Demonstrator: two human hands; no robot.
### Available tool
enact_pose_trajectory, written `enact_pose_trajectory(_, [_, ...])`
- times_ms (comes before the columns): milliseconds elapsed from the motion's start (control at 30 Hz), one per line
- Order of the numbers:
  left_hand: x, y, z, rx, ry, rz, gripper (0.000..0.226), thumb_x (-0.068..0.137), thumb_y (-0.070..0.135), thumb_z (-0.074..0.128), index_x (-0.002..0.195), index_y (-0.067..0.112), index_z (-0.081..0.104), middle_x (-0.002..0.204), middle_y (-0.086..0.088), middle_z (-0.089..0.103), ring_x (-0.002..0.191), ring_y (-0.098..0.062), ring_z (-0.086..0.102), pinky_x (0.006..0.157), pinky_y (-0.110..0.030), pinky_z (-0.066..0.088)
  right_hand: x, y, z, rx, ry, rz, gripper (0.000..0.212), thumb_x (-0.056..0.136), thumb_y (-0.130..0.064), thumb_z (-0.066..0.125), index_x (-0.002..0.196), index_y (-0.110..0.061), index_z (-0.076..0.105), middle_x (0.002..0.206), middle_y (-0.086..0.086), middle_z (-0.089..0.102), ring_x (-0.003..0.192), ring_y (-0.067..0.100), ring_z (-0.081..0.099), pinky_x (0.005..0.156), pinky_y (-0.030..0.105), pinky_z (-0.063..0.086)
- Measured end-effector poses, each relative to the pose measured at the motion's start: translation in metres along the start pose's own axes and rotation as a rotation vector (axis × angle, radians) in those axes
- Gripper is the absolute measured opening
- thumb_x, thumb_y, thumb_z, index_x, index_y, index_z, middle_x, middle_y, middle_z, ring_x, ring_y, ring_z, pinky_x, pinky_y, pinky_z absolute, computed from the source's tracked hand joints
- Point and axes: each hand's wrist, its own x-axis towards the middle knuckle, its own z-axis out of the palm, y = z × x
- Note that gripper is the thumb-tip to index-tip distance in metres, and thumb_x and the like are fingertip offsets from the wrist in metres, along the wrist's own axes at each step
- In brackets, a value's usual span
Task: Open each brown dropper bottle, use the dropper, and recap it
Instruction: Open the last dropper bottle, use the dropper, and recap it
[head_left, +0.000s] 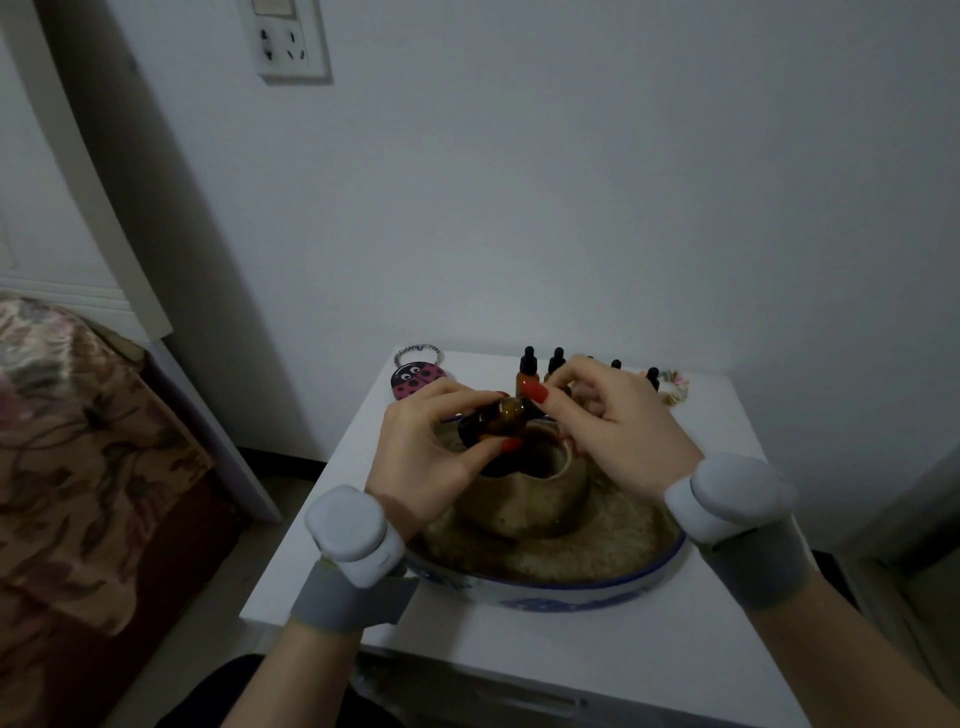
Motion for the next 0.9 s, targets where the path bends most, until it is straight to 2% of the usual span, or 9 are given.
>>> enact_pose_trajectory(67, [0.0002,-0.001,-0.0003,0.001,0.006,0.0,0.033,0.072,0.018,0.082,0.104,0.021,0.074,0.094,0.006,0.069,0.09,-0.005,0.062,0.083,-0.008,0.046,0.0001,0.0013,-0.001,0.049,-0.016,-0.023,0.028,0.088,-0.038,0.061,0.111,-0.02,0.06,0.092,0.002,0.067,0.073,0.013,0.067,0.07,0.029,0.058])
enact_pose_trajectory(133, [0.0004,-0.0023,-0.0008,0.0,0.011,-0.004,0.033,0.072,0.017,0.082,0.105,0.021,0.074,0.094,0.005,0.069,0.09,-0.004,0.061,0.083,-0.006,0.044,-0.0003,0.0016,-0.0011,0.083,-0.026,-0.061,0.03,0.088,-0.021,0.066,0.117,-0.025,0.059,0.101,0.002,0.065,0.077,0.012,0.067,0.072,0.025,0.057])
enact_pose_trajectory(300, [0.0002,-0.0028,-0.0007,-0.004,0.029,-0.008,0.034,0.072,0.015,0.083,0.104,0.021,0.074,0.094,0.004,0.069,0.09,-0.004,0.061,0.082,-0.006,0.044,-0.0012,-0.0012,-0.0001,0.096,-0.029,-0.113,0.029,0.089,-0.005,0.064,0.112,-0.022,0.065,0.109,-0.001,0.065,0.084,0.014,0.067,0.075,0.03,0.059])
enact_pose_trajectory(500, [0.0,-0.0025,0.0001,-0.002,0.019,0.006,0.033,0.072,0.016,0.082,0.104,0.02,0.074,0.094,0.005,0.069,0.091,-0.004,0.06,0.083,-0.005,0.043,0.0002,0.0022,0.0014,0.033,0.0,-0.128,0.017,0.09,-0.015,0.064,0.107,-0.017,0.066,0.099,-0.003,0.067,0.084,0.013,0.064,0.072,0.025,0.054])
enact_pose_trajectory(600, [-0.0005,-0.002,0.0013,-0.004,0.008,0.008,0.033,0.073,0.02,0.082,0.105,0.022,0.073,0.095,0.007,0.069,0.091,-0.004,0.061,0.083,-0.008,0.046,0.0007,0.0038,0.0045,-0.028,0.045,-0.12,0.016,0.09,-0.025,0.063,0.103,-0.016,0.066,0.092,-0.005,0.066,0.082,0.008,0.061,0.071,0.022,0.051])
enact_pose_trajectory(700, [-0.0008,-0.0025,0.0018,-0.011,0.007,0.015,0.033,0.072,0.019,0.082,0.105,0.023,0.073,0.094,0.007,0.069,0.091,-0.004,0.061,0.083,-0.008,0.046,0.001,0.0056,0.0056,-0.08,0.08,-0.111,0.018,0.09,-0.034,0.06,0.097,-0.019,0.065,0.078,-0.011,0.061,0.066,-0.003,0.056,0.058,0.012,0.044])
enact_pose_trajectory(767, [-0.001,-0.0028,0.0012,-0.009,0.01,0.016,0.034,0.073,0.02,0.081,0.105,0.025,0.072,0.094,0.008,0.069,0.091,-0.003,0.061,0.083,-0.007,0.046,0.0014,0.0055,0.0056,-0.068,0.086,-0.092,0.025,0.088,-0.042,0.059,0.1,-0.02,0.063,0.079,-0.013,0.059,0.063,-0.003,0.055,0.055,0.01,0.042])
enact_pose_trajectory(833, [-0.0005,-0.0034,0.0006,-0.001,0.008,0.017,0.034,0.074,0.021,0.081,0.106,0.025,0.072,0.095,0.008,0.069,0.091,-0.003,0.061,0.083,-0.008,0.046,0.0018,0.0045,0.0051,-0.009,0.066,-0.058,0.044,0.082,-0.054,0.058,0.115,-0.025,0.055,0.093,-0.013,0.06,0.067,0.005,0.059,0.059,0.013,0.047])
enact_pose_trajectory(900, [-0.0003,-0.0032,0.0005,-0.008,0.004,0.015,0.034,0.074,0.021,0.08,0.106,0.025,0.071,0.096,0.008,0.069,0.092,-0.003,0.061,0.083,-0.007,0.045,0.0014,0.0043,0.0034,0.031,0.038,-0.056,0.057,0.08,-0.052,0.062,0.129,-0.029,0.046,0.1,-0.013,0.058,0.066,0.014,0.061,0.062,0.017,0.051])
